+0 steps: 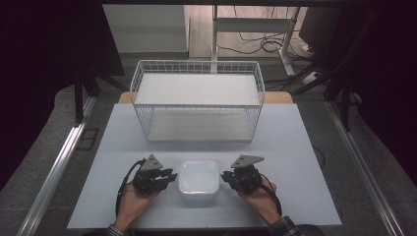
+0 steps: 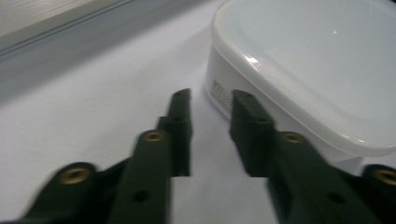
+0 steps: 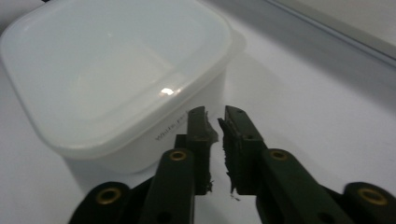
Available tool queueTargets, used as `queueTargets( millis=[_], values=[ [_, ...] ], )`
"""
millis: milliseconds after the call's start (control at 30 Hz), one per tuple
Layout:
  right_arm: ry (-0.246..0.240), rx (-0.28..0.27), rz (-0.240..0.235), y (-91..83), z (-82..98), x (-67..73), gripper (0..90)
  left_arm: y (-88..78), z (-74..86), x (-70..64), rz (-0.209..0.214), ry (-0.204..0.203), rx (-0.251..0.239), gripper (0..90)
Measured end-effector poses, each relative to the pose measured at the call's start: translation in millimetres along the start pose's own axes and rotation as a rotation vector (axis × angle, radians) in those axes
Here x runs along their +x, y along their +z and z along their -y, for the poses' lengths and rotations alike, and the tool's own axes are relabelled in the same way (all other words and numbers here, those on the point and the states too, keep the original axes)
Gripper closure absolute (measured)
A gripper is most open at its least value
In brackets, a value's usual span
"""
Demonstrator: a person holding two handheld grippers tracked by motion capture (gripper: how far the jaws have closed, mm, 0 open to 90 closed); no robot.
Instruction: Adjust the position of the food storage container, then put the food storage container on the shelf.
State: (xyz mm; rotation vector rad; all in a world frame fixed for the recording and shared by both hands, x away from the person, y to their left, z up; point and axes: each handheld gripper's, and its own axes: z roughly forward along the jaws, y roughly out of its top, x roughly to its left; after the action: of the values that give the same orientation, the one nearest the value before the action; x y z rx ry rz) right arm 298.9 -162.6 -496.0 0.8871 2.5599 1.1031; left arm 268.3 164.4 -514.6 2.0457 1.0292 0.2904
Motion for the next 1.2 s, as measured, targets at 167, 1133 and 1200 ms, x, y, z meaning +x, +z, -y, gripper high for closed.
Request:
queueTargets(
  millis=[167, 1133, 1200],
  values=[
    [-0.005, -0.047, 0.018, -13.8, 3.8, -3.4, 61.3, -9.4, 8.2, -1.7, -0.027, 0.009, -0.018, 40.9],
    [0.029, -0.098, 0.014, -21.6, 26.2, -14.4, 1.7, -15.9, 32.0, 3.0, 0.028, 0.025, -0.06, 3.0],
    [0.03, -0.099, 0.011, -21.5, 25.9, -14.3, 1.7, -16.1, 31.4, 3.3, 0.03, 0.023, -0.065, 2.9]
  ],
)
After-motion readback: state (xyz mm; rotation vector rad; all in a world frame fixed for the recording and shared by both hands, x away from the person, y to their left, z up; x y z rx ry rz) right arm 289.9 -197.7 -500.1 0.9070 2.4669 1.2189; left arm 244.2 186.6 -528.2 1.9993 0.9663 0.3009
